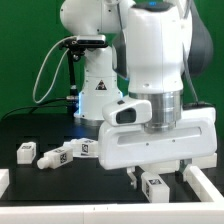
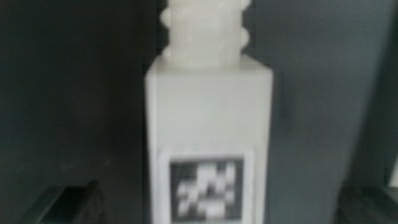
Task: Assemble one leg
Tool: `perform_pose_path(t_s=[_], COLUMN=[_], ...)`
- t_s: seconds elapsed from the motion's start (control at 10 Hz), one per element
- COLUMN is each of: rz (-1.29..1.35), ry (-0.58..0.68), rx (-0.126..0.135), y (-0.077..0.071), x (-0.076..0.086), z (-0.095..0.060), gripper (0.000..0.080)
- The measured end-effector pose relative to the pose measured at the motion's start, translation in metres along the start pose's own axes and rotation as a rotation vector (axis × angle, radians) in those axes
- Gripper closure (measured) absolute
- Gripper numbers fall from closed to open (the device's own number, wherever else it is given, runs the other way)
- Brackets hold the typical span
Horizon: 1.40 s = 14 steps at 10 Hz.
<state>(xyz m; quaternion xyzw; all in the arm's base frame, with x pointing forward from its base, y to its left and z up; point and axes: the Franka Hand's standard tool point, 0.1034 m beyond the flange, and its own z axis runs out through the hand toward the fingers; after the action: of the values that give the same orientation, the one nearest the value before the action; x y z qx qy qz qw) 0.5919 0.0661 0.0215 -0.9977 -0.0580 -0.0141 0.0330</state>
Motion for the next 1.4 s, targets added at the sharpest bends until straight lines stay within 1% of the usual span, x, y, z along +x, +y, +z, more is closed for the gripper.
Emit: perform_pose_path(t_s=[0.1, 0.2, 0.3, 0.5, 0.6, 0.7, 0.8, 0.9, 1.0, 1.1, 1.4], rz=[0.005, -0.012, -0.013, -0.014, -0.014, -0.015, -0.029, -0.085, -0.109, -0.129, -0.151], ry=[0.005, 0.021, 0.02, 0.02, 0.02, 0.02, 0.021, 0.013, 0.008, 0.006, -0.012], rx=[0.003, 0.001, 0.001, 0.001, 0.001, 0.001, -0.007, -0.021, -0.035, -0.045, -0.054], y=[-0.003, -0.001, -0.002, -0.002, -0.002, -0.001, 0.008, 0.028, 0.056, 0.08, 0.135], x=[-0.005, -0.004, -0.004, -0.004, -0.004, -0.005, -0.01, -0.021, -0.03, -0.033, -0.05], z=[0.01, 0.012, 0.012, 0.013, 0.013, 0.012, 0.007, 0.001, -0.004, -0.005, 0.002], gripper=[0.015, 0.015, 0.0183, 0.0455, 0.0455, 0.0534, 0.0534, 0.0534, 0.0534, 0.0534, 0.0533])
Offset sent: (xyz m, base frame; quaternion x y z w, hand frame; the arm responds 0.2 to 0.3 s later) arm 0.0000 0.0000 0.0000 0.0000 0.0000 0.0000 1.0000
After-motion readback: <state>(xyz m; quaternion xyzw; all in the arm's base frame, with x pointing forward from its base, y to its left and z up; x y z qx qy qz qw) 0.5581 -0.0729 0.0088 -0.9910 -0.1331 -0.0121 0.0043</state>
